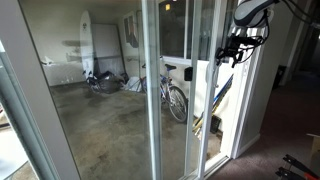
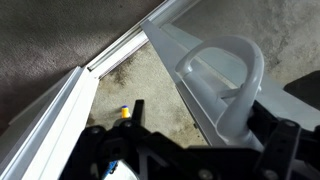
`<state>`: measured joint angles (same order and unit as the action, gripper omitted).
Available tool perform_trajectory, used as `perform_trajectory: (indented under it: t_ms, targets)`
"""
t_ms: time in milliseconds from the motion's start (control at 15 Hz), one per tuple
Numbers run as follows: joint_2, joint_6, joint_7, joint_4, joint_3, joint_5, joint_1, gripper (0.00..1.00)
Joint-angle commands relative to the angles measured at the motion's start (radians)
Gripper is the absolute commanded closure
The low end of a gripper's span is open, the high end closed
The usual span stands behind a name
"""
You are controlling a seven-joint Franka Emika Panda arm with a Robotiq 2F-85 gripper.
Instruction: Slide the door to the right
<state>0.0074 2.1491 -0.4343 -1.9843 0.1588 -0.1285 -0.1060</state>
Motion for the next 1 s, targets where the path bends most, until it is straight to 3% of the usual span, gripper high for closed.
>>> perform_trajectory:
  t_ms: [0,467,533,933]
  targets:
    - [-0.074,-0.049,0.082,-0.104,0.049,0.013,-0.069,0.00]
    - [-0.083,-0.049,0.132,-0.108,0.086,-0.018,-0.105,0.00]
    - [0.000,0.007,0.027,0.002,0.044,-0.041,-0.062,0.00]
    - [-0.052,-0.043,0.100,-0.063,0.077,-0.029,-0.102,0.00]
